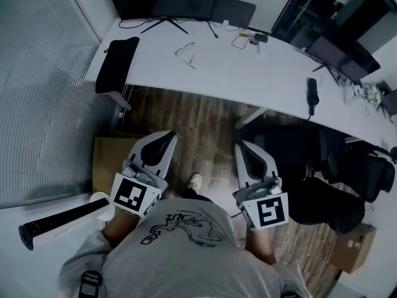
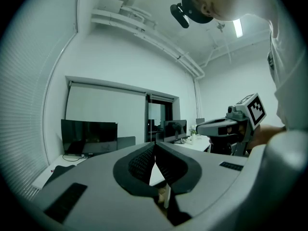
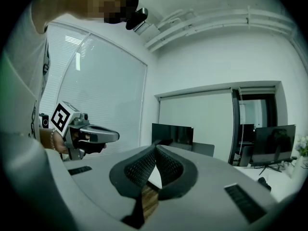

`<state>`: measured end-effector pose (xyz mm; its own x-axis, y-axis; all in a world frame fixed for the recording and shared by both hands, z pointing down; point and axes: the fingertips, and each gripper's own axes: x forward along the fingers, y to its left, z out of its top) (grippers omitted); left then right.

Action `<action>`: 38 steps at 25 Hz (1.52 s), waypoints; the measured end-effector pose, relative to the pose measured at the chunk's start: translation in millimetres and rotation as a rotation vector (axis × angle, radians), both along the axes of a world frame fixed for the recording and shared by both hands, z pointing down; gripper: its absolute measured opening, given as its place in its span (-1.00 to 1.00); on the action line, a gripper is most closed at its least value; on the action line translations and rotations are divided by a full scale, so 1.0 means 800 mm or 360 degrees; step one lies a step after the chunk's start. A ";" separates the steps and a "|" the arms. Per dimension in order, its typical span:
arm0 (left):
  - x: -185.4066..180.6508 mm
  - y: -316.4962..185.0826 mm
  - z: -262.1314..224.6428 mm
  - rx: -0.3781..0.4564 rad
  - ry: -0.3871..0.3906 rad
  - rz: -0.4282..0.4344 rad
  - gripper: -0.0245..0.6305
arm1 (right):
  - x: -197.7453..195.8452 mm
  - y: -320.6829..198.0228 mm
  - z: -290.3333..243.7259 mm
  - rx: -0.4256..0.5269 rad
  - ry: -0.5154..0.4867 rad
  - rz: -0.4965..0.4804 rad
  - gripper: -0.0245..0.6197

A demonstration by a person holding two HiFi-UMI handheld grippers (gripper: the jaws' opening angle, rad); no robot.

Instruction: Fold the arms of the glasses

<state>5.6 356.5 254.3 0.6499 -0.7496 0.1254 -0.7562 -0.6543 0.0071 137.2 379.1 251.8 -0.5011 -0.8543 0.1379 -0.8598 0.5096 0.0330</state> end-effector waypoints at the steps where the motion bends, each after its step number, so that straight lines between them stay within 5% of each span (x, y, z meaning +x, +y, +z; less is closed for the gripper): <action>1: 0.005 -0.007 0.001 0.0002 -0.0004 -0.0003 -0.86 | 0.006 -0.009 -0.003 0.0018 -0.0028 0.0013 -0.90; 13: 0.045 -0.053 0.018 -0.0002 0.0012 -0.0055 -0.86 | 0.043 -0.062 0.012 0.0021 -0.0108 -0.0008 -0.90; 24: 0.047 -0.104 0.037 -0.0021 -0.0007 -0.0084 -0.86 | 0.053 -0.111 0.037 -0.0028 0.0001 -0.0062 -0.90; 38: 0.024 -0.261 0.037 -0.0010 -0.0021 -0.0096 -0.86 | 0.028 -0.262 0.036 -0.0029 0.0021 -0.0084 -0.90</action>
<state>25.1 147.8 283.8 0.6016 -0.7867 0.1385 -0.7944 -0.6074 0.0008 159.7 169.8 280.3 -0.5435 -0.8240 0.1602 -0.8311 0.5550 0.0347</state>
